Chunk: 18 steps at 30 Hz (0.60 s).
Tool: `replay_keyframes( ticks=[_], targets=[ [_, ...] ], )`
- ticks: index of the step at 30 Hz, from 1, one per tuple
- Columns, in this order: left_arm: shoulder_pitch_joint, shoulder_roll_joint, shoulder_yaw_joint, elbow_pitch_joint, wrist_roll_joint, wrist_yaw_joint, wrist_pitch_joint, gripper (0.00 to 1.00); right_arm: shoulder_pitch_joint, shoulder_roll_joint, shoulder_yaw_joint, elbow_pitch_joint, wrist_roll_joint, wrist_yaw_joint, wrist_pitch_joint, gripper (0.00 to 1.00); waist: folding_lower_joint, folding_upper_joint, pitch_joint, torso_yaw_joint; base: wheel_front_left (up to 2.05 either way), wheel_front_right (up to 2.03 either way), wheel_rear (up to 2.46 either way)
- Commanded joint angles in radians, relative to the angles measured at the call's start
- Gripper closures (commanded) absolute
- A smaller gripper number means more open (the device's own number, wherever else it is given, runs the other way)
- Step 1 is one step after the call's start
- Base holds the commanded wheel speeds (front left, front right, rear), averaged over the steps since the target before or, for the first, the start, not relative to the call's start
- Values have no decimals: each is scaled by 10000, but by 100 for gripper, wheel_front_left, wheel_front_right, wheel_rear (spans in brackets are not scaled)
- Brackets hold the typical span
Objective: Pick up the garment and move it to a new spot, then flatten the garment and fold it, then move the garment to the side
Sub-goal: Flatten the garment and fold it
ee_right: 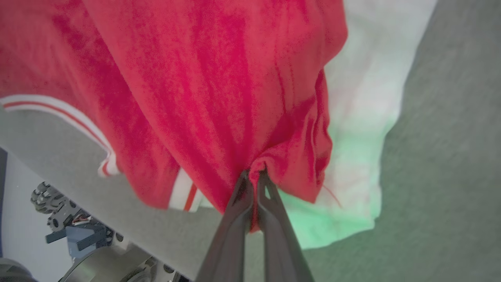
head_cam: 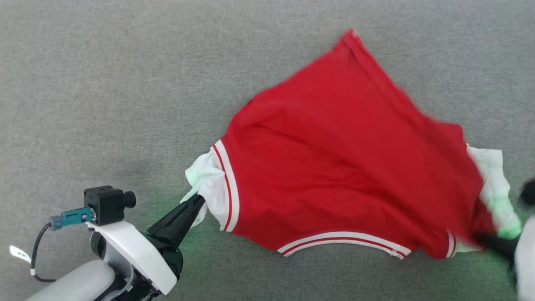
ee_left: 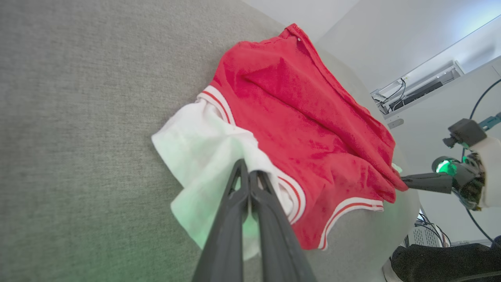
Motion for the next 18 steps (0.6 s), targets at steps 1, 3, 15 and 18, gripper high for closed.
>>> replay_keyframes(
  ticks=[1, 3, 15, 18],
  targets=[
    [170, -24, 40, 64, 72, 55, -40, 100, 492, 211, -99, -345, 1, 1, 158, 100, 0, -1, -29, -57, 0, 0, 0],
    [194, -58, 63, 96, 108, 41, -45, 100, 1259, 519, -151, -924, -168, 1, 413, 100, 0, -1, -25, -75, 0, 0, 0],
    [379, -158, 217, 213, 43, -137, -57, 100, 1992, 1895, -568, -2319, -1255, 1, 484, 0, 0, -1, 58, -197, 0, 0, 0],
    [428, -204, 293, 194, 50, -168, -61, 100, 2022, 1812, -1326, -2896, -1166, 1, 662, 0, 0, -1, 69, -158, 0, 0, 0]
  ],
)
